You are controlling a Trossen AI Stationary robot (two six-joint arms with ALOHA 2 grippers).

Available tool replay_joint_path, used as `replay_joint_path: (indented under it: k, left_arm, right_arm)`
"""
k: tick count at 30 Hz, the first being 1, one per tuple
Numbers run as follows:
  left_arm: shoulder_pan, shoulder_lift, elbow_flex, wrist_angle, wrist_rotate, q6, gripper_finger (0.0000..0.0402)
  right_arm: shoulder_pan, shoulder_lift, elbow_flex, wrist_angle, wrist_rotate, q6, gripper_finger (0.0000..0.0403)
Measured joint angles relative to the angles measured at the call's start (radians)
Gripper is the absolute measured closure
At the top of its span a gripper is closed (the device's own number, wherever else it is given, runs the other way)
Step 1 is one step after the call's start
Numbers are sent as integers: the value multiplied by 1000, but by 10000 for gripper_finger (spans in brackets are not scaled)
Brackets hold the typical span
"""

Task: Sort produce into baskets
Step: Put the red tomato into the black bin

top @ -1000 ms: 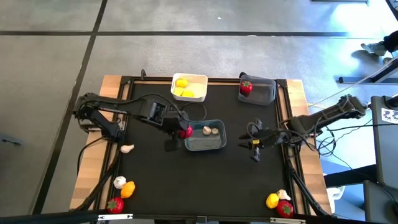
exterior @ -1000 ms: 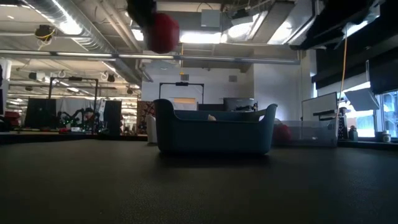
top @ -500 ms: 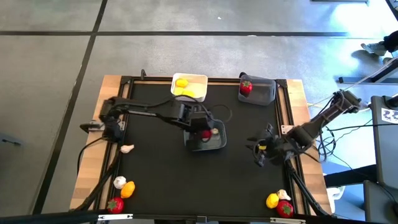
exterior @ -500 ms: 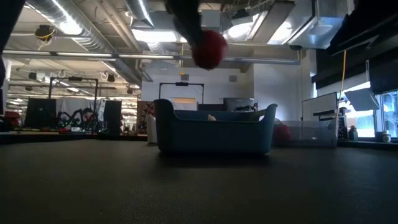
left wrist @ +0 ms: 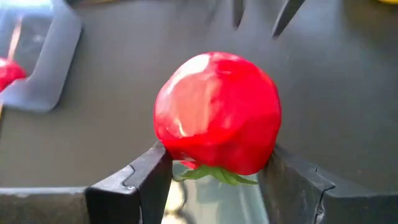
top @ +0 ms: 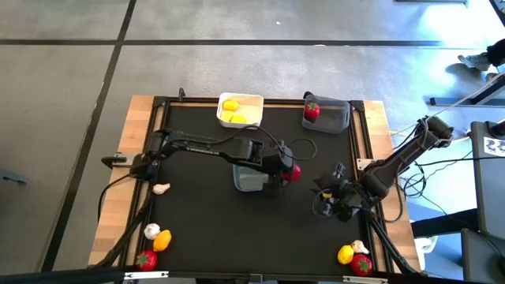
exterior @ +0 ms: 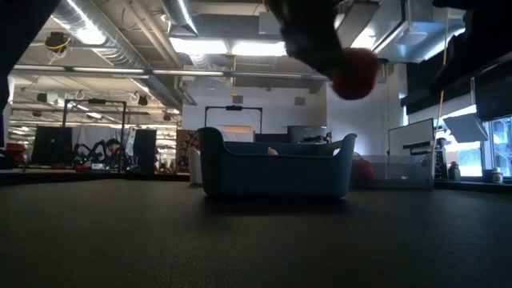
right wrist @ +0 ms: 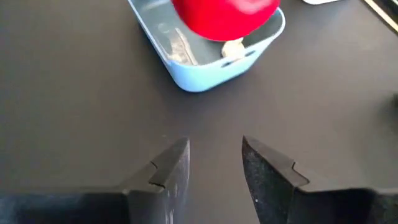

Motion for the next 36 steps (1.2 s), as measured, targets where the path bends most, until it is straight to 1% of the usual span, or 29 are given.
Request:
replay_joint_path:
  k: [5, 7, 13, 17, 20, 24, 29, 32, 36]
  left_arm:
    - [0, 23, 1, 124, 43, 0, 183]
    - [0, 34, 1, 148, 49, 2, 183]
    - [6, 119, 1, 283, 65, 68, 183]
    - [12, 172, 1, 357, 71, 97, 183]
    - [20, 212, 0, 385, 75, 122, 183]
    - [37, 253, -1, 390, 75, 124, 182]
    - [48, 260, -1, 398, 75, 83, 182]
    - [48, 260, -1, 399, 75, 79, 182]
    - [47, 260, -1, 399, 74, 74, 182]
  right_arm:
    - [40, 29, 0, -21, -14, 63, 253]
    - [69, 37, 0, -29, -17, 93, 253]
    - [166, 51, -1, -47, -17, 210, 253]
    - [235, 51, -17, -37, 7, 304, 253]
    - [278, 52, -53, -27, 40, 373, 253]
    - [297, 52, -106, -20, 61, 479, 253]
    - [295, 52, -156, 33, 63, 502, 253]
    - [295, 52, -164, 42, 133, 495, 253]
    - [292, 52, -176, 55, 325, 457, 253]
